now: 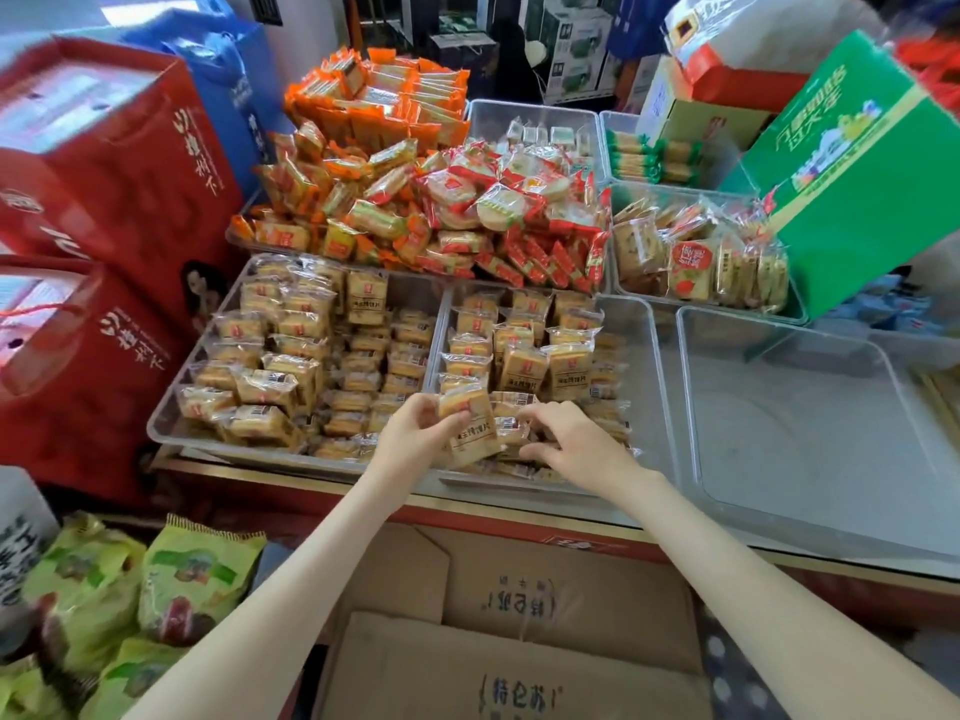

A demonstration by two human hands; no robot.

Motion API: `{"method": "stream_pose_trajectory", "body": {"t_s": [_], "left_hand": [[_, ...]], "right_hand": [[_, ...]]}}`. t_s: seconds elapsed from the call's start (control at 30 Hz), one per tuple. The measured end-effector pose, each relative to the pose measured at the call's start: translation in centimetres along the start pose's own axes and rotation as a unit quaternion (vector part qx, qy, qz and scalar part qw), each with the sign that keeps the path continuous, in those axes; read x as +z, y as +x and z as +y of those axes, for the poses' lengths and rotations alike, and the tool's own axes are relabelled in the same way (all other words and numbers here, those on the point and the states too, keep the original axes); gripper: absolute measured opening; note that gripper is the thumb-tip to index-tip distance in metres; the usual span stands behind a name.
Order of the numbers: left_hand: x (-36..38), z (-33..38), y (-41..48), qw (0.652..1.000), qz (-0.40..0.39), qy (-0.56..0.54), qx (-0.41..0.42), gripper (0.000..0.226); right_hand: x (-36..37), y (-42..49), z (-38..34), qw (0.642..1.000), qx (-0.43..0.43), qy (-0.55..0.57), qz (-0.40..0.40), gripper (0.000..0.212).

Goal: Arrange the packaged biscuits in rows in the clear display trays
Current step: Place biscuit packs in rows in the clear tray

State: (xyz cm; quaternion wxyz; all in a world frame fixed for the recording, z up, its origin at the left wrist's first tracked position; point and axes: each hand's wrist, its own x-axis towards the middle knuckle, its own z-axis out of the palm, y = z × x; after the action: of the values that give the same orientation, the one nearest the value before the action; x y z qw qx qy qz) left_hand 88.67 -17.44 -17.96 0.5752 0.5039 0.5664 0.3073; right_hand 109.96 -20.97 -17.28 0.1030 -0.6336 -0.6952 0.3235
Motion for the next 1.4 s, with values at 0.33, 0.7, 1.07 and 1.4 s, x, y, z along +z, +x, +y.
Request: {"method": "stream_pose_trajectory", "body": {"t_s": [0.33,0.7,1.07,1.4], "left_hand": [[-0.6,-0.6,-1.1,0.994,0.048,-0.083,-0.06,0.025],[9.7,2.7,-3.5,0.989,0.001,-0.113,-0.092,0.022],[24.9,4.5,-7.3,0.982,-0.106,-0.096,-0.124,0.015],[29.5,4.9,-11.1,0.956,-0.086,-0.143,-0.241,0.022]], "right_hand": [[1.8,1.0,0.9,0.997,-0.015,0.004,0.074,0.032],[-4.4,-5.5,7.4,0.8,0.135,0.569,0.134,0.02],[-9.3,-15.5,17.0,0.723,0.199,0.654,0.104,0.03],[-9.2,-19.4,17.5,0.769,0.257,0.565,0.148,0.02]]}}
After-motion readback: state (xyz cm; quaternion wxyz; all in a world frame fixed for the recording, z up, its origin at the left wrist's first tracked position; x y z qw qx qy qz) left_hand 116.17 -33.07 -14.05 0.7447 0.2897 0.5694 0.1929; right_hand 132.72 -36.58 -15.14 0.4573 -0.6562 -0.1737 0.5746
